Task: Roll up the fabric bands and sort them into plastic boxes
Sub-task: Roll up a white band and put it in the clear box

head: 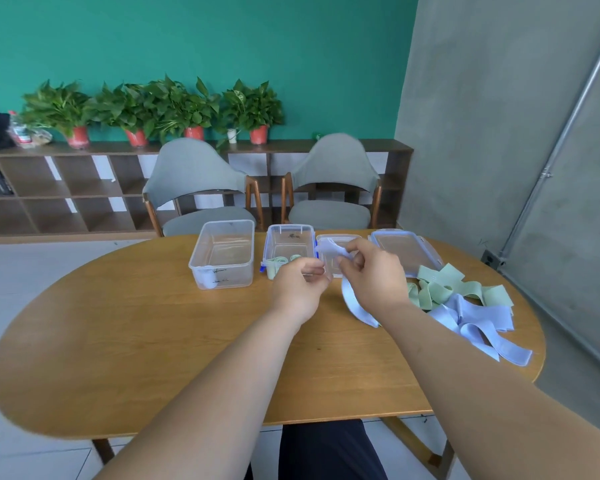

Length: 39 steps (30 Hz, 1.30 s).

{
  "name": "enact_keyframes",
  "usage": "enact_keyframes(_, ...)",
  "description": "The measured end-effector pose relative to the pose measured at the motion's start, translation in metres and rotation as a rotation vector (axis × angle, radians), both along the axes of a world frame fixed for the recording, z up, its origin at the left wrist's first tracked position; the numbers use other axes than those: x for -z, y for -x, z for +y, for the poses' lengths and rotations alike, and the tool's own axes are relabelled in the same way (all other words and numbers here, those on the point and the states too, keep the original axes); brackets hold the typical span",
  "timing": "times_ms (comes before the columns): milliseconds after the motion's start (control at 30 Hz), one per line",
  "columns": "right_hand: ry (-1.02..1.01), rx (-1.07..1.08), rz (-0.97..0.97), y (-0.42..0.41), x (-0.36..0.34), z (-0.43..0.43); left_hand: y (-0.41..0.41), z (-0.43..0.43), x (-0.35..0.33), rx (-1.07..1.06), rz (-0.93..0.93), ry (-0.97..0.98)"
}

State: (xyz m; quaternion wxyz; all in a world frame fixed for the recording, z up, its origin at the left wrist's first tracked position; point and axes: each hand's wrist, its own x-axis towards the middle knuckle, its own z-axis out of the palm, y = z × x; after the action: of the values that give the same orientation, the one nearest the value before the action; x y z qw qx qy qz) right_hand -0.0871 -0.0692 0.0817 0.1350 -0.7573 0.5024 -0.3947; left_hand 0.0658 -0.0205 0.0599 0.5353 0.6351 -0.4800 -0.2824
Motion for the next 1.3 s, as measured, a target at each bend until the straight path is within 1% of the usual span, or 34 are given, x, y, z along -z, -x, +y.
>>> enact_keyframes(67, -0.038, -0.054, -0.094, -0.012, -0.005, 0.003, -0.008, 0.005, -0.004, -0.013, 0.076, 0.018)
enact_keyframes(200, -0.123, -0.182, -0.275, -0.039, -0.014, 0.007, -0.031, 0.015, -0.007, -0.027, 0.123, 0.058)
enact_keyframes(333, -0.193, -0.315, -0.384, -0.071, -0.015, 0.012, -0.06, 0.033, -0.012, -0.071, 0.209, 0.078)
enact_keyframes(500, -0.256, -0.394, -0.356, -0.113, -0.008, 0.024, -0.103, 0.059, -0.012, -0.183, 0.236, 0.077)
enact_keyframes(667, -0.405, -0.552, -0.318, -0.156, 0.006, 0.043, -0.147, 0.087, -0.012, -0.302, 0.225, 0.11)
enact_keyframes(800, -0.429, -0.648, -0.261, -0.192, 0.019, 0.054, -0.179, 0.109, -0.009, -0.394, 0.223, 0.097)
enact_keyframes(900, -0.424, -0.66, -0.236, -0.22, 0.024, 0.06, -0.201, 0.125, -0.005, -0.435, 0.26, 0.107)
enact_keyframes(1067, -0.463, -0.747, -0.26, -0.267, 0.036, 0.065, -0.235, 0.141, 0.003, -0.49, 0.298, 0.107)
enact_keyframes(1300, -0.582, -0.704, -0.306, -0.324, 0.051, 0.064, -0.286, 0.137, 0.014, -0.539, 0.311, 0.025)
